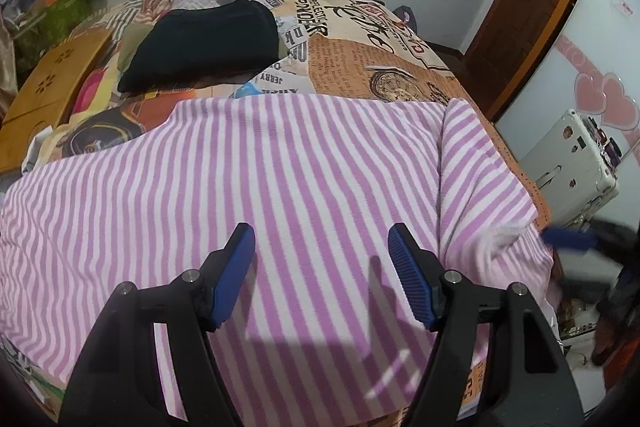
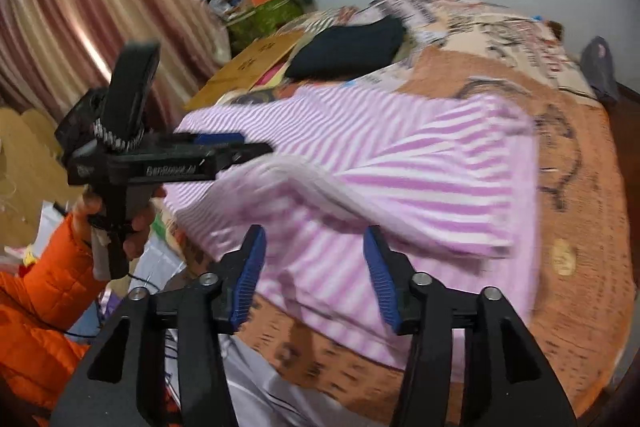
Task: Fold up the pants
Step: 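Fold the held pants leg over the pants with the right tool and release, then press the folded pants flat with both open tools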
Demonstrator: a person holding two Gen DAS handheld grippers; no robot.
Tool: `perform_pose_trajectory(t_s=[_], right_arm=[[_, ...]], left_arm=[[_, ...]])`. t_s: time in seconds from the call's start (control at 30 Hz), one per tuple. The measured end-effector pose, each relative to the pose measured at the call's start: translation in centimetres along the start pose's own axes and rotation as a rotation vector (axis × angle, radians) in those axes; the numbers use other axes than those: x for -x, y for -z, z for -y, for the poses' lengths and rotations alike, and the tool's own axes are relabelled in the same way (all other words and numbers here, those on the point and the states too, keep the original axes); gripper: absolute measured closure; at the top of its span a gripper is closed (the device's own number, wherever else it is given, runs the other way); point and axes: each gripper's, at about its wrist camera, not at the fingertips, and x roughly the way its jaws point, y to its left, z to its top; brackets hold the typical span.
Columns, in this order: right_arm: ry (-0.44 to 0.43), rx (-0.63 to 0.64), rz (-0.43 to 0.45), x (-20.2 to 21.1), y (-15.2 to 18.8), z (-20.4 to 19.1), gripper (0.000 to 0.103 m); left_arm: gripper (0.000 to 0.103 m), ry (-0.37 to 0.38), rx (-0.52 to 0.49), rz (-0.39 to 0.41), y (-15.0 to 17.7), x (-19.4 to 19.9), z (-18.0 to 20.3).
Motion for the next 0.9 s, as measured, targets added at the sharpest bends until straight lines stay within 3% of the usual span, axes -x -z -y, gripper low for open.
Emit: perform_pose_trajectory(t_s=[0.23, 0.43, 0.53, 0.67, 0.9], right_arm=[[0.241, 0.004, 0.069, 2.2, -2.2, 6.0, 0.052], [0.378, 0.003, -0.024, -2.6, -4.1, 11.7, 0.052], [0.323, 0.003, -0.073, -4.8, -4.4, 12.9, 0.052], [0.153, 0.067, -0.114, -7.1, -5.2, 12.1, 0.052], [0.059, 0.189, -0.100, -8.4, -7.8, 8.7, 0.052]], left_arm=[[0.034, -0.014, -0.013, -0.008, -0.9, -1.1, 0.8], [0.034, -0.018, -0.043, -0.029, -1.2, -2.1, 1.4], [0.034, -0.008, -0.042, -0.036, -1.3, -2.4, 1.3], [0.034, 0.012, -0.016, -0.040, -1.5, -2.8, 0.8], [0.034, 0.022, 0.012, -0.032, -1.8, -3.1, -0.2]])
